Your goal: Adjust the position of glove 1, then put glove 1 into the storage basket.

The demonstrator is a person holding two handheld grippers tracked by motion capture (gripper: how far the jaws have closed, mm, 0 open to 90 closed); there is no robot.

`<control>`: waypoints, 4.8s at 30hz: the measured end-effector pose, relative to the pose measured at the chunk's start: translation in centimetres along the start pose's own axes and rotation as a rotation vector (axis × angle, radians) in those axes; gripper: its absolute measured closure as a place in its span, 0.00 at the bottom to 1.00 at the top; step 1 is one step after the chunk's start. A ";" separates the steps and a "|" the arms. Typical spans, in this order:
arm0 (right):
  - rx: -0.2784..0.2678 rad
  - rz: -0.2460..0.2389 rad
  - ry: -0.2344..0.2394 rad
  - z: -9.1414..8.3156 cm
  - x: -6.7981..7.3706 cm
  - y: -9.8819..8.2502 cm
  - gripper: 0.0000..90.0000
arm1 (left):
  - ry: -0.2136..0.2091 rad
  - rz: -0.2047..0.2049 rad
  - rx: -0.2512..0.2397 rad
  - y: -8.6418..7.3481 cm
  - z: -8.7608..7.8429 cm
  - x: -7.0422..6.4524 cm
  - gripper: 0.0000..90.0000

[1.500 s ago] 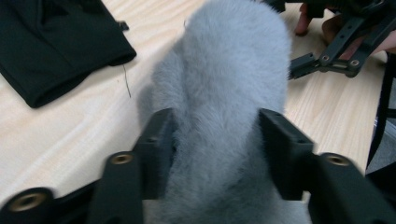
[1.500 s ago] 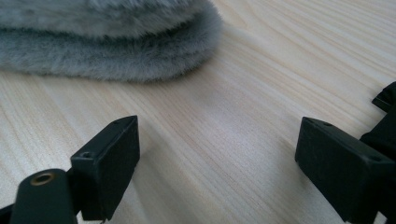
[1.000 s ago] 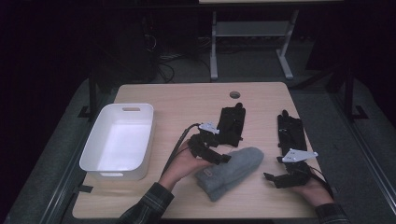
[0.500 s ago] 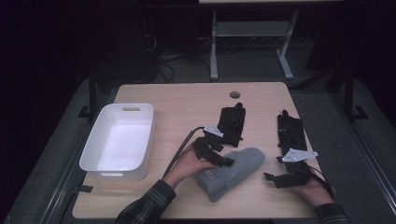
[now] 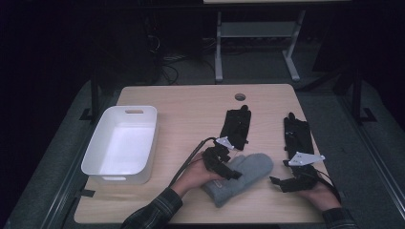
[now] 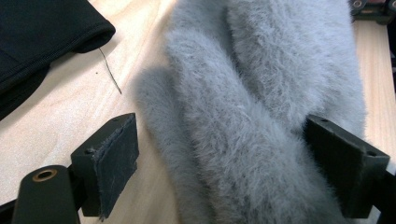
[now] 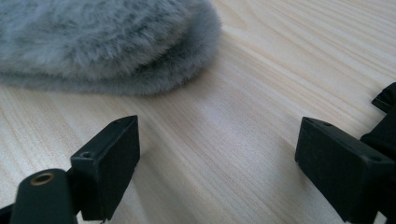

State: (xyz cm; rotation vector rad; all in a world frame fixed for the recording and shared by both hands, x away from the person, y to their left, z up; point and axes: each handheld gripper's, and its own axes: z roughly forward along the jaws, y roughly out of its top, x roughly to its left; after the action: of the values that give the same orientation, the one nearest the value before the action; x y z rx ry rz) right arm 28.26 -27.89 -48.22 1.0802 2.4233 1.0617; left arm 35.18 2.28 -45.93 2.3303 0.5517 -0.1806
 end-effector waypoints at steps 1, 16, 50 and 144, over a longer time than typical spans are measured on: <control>0.000 0.000 0.000 0.0 0.0 0.0 0.15 | -0.009 -0.001 -0.001 0.0 0.1 0.0 0.16; -0.001 0.000 0.000 0.0 0.0 0.0 0.15 | -0.163 0.003 0.070 0.2 0.5 0.2 0.51; -0.002 0.001 0.000 0.0 0.0 0.0 0.15 | -0.098 0.025 0.022 1.4 -3.5 -1.2 0.89; -0.001 0.007 -0.007 0.1 -0.1 0.1 0.15 | 0.262 -0.374 -0.192 -9.3 -30.5 8.5 0.72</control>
State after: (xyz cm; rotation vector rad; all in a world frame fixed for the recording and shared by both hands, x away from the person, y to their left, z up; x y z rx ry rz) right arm 28.36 -27.87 -48.22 1.0913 2.4145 1.0596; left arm 37.83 32.03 -31.90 2.0587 1.0862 0.0063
